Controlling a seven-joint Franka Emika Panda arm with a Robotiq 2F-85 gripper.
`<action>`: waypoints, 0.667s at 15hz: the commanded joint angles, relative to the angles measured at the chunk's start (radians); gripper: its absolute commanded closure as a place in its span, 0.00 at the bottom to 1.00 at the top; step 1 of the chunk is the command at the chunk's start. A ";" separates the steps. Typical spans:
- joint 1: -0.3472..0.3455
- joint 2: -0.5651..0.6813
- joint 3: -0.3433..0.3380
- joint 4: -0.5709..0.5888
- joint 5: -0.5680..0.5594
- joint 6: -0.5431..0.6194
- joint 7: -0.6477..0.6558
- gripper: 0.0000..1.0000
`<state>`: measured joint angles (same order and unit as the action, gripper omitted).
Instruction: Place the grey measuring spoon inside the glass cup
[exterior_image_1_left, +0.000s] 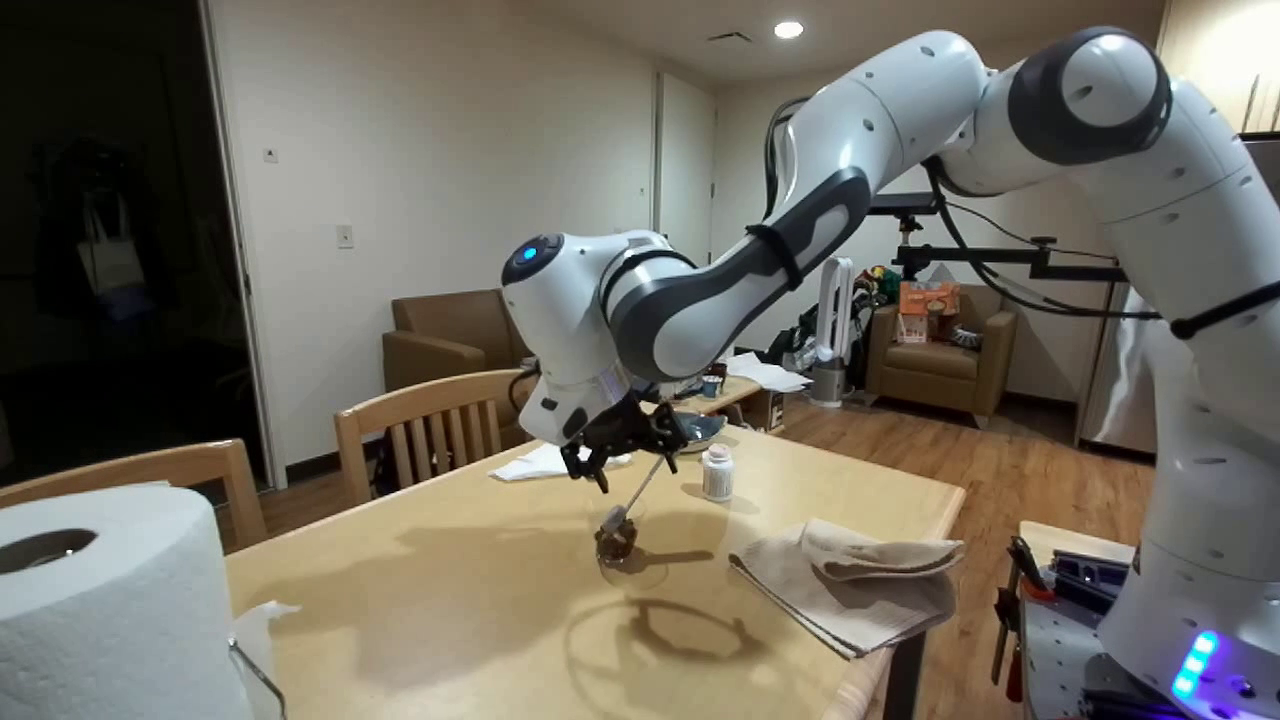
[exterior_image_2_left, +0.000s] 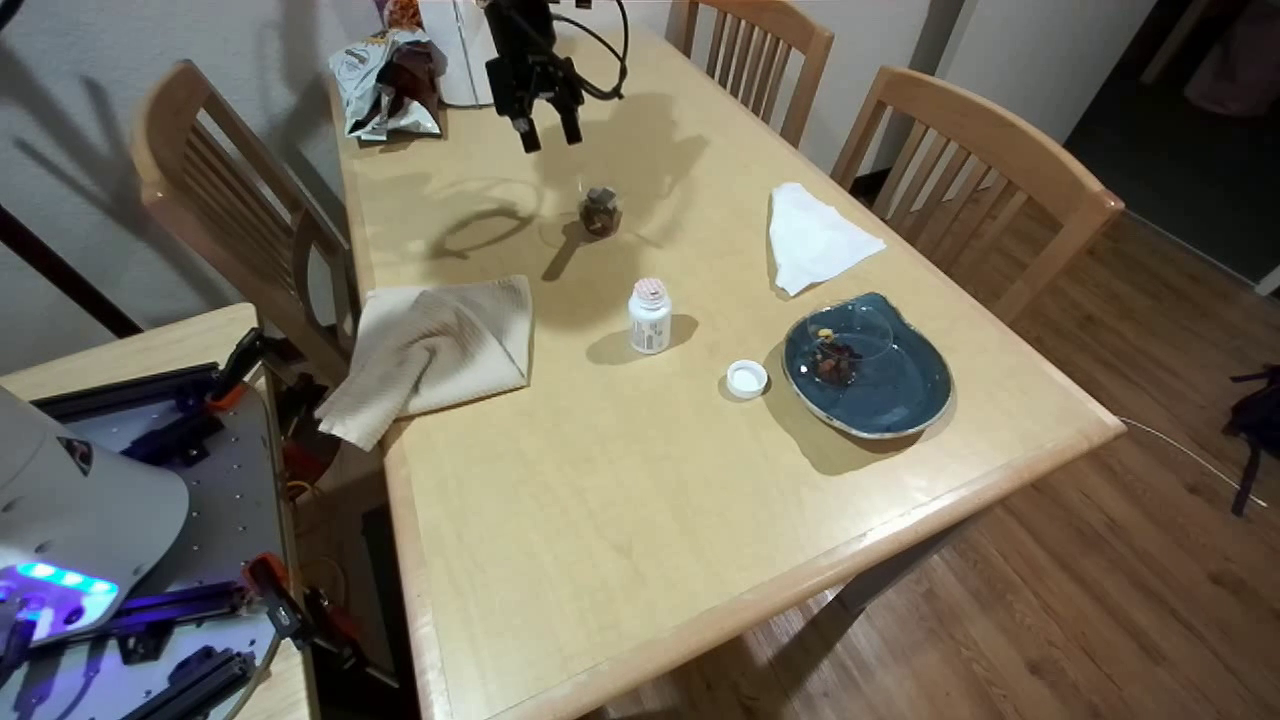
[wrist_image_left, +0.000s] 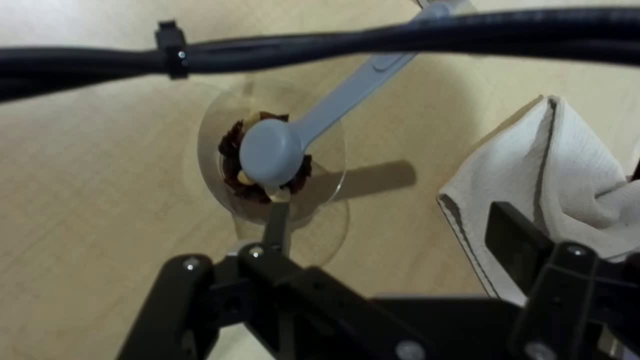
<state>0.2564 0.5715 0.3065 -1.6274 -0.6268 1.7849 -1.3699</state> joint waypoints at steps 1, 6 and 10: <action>-0.025 -0.014 -0.007 0.027 0.140 -0.055 -0.135 0.00; -0.079 -0.032 -0.024 -0.011 0.231 0.052 -0.337 0.00; -0.131 -0.048 -0.033 -0.068 0.262 0.300 -0.468 0.00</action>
<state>0.1684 0.5702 0.2709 -1.6206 -0.4118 1.9344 -1.7252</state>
